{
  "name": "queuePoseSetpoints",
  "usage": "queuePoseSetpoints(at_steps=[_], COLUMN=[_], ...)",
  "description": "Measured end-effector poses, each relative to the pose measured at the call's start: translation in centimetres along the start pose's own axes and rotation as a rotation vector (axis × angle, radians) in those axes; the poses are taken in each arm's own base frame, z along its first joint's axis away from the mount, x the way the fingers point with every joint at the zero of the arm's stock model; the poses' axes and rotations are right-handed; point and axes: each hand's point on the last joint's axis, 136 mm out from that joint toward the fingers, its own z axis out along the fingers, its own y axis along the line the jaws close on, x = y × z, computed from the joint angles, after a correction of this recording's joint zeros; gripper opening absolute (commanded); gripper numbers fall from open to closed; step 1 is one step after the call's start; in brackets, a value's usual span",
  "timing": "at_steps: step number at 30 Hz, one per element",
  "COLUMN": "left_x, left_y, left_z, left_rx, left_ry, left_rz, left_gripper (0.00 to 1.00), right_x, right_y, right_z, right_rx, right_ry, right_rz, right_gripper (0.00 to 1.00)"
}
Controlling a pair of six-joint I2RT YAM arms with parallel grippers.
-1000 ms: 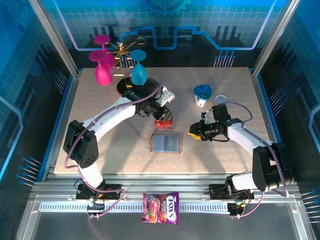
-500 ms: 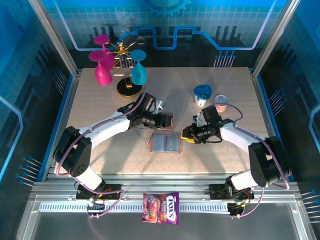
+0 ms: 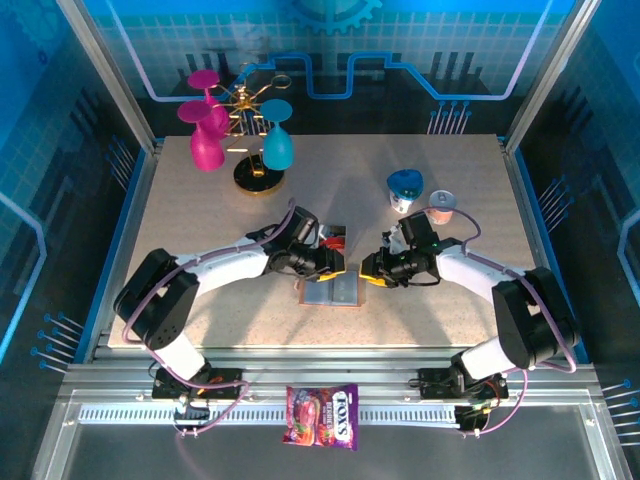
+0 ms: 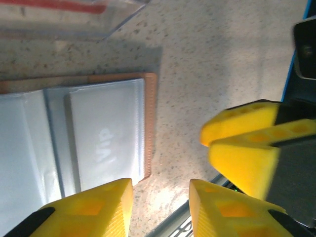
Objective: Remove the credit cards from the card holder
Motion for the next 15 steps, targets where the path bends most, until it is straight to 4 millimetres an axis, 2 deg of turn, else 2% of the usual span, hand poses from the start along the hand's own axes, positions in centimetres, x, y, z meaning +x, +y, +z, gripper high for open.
queuePoseSetpoints(at_steps=[3, 9, 15], left_x=[0.6, 1.3, 1.6], left_y=[1.0, 1.3, 1.7], left_z=[1.0, 2.8, 3.6], left_rx=[-0.013, -0.003, -0.009], left_ry=[0.022, 0.059, 0.073], left_rz=[-0.034, -0.059, -0.081], left_gripper=[0.35, 0.33, 0.31], right_x=[-0.1, 0.2, 0.4], right_y=[0.0, -0.6, -1.1], right_z=[0.1, 0.8, 1.4], right_rx=[-0.002, 0.007, 0.013], right_ry=[-0.002, 0.015, 0.026], right_rz=[-0.002, 0.006, 0.018], right_gripper=[0.36, 0.35, 0.35])
